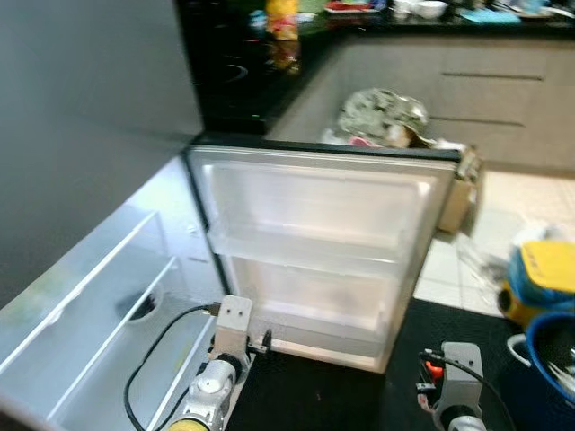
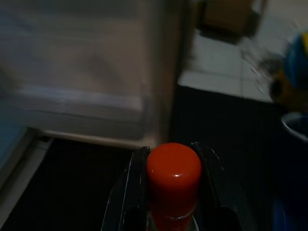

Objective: Restocking fridge

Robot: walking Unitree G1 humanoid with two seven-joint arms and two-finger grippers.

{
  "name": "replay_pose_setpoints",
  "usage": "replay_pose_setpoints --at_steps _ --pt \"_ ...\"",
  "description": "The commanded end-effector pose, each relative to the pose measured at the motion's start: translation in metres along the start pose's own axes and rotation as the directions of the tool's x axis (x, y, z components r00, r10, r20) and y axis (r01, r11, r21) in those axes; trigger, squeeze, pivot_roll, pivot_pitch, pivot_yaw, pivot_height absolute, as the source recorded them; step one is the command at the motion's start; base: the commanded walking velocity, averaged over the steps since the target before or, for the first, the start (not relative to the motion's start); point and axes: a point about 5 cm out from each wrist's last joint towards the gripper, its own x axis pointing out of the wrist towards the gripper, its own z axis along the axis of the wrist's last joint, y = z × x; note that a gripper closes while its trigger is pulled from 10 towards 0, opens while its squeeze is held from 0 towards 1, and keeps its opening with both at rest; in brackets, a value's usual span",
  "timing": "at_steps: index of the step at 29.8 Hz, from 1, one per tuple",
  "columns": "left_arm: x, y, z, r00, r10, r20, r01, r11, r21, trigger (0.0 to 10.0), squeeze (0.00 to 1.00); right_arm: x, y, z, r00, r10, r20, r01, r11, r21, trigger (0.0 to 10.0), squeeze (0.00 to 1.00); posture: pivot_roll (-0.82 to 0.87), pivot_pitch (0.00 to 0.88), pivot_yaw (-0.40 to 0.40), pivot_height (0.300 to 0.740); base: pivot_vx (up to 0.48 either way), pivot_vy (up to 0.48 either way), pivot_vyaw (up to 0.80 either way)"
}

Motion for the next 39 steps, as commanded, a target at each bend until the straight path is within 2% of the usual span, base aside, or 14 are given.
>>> replay_pose_setpoints --at_steps 1,11,26,39 --pt "-0.0006 0.0022 -0.0004 1.0 0.002 0.002 -0.002 1.0 0.009 10.0 0.0 -0.0019 -0.0023 -0.0031 1.0 -0.009 -0.007 0.009 1.0 0.008 10.0 0.0 -0.1 0.017 0.048 0.74 0.0 0.0 -0.8" --pt "0.0001 -0.0007 0.0015 1.0 -0.009 0.016 0.008 1.0 0.021 10.0 0.0 -0.0014 -0.002 -0.0021 1.0 -0.008 -0.004 0.008 1.0 0.009 10.0 0.0 -0.1 0.021 0.048 0.74 0.0 0.0 -0.77" --pt "-0.0017 0.0045 0.0069 0.997 0.033 0.073 -0.036 0.998 0.044 10.0 0.0 -0.0008 0.0009 -0.0001 1.0 0.018 0.008 -0.018 1.0 -0.003 10.0 0.0 -0.09 0.03 0.032 0.74 0.0 0.0 0.0" --pt "-0.0026 0.0053 0.007 0.996 0.039 0.084 -0.041 0.999 0.028 10.0 0.0 0.0012 0.0055 0.0037 0.999 0.041 0.02 -0.041 0.999 -0.005 10.0 0.0 -0.07 0.032 0.033 0.74 0.313 0.0 0.0"
